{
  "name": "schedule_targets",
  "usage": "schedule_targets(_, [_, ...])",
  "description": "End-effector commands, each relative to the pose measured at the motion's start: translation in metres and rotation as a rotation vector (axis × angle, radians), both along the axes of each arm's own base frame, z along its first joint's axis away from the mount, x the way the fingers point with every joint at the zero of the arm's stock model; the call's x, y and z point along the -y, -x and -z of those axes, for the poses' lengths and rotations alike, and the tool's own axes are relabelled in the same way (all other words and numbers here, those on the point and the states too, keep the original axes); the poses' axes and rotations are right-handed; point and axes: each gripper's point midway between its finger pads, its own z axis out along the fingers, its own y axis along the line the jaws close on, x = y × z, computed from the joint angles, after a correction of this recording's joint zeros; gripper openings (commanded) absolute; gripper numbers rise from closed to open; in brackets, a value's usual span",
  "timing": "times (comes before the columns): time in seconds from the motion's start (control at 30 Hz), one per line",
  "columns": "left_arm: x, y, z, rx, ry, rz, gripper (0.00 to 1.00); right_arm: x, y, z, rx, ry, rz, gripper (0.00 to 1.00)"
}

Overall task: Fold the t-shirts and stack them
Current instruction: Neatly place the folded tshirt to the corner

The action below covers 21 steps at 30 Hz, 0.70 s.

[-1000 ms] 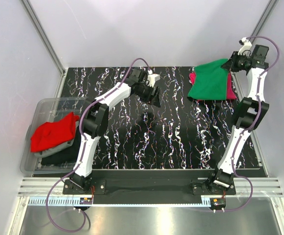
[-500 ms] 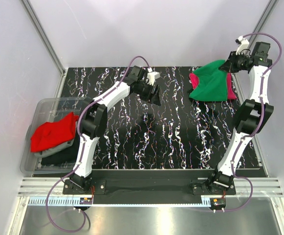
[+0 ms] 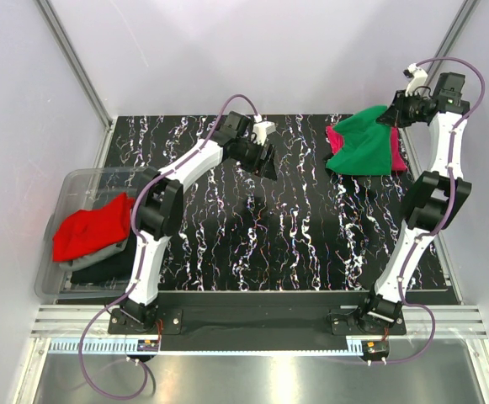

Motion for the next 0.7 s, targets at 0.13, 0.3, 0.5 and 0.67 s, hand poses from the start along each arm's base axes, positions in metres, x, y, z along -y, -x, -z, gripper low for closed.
schedule_targets(0.13, [0.005, 0.004, -0.045, 0.086, 0.055, 0.023, 0.75, -0.018, 0.017, -0.065, 0.135, 0.045, -0.088, 0.01])
schedule_targets(0.3, [0.007, 0.007, -0.045, 0.083, 0.056, 0.029, 0.75, -0.019, 0.013, -0.072, 0.157, 0.061, -0.113, 0.00])
schedule_targets(0.5, [0.007, 0.008, -0.039, 0.084, 0.040, 0.030, 0.75, -0.005, -0.012, -0.046, 0.152, 0.102, -0.106, 0.00])
schedule_targets(0.67, [0.005, 0.009, -0.033, 0.076, 0.024, 0.029, 0.75, 0.011, -0.034, -0.010, 0.127, 0.144, -0.076, 0.00])
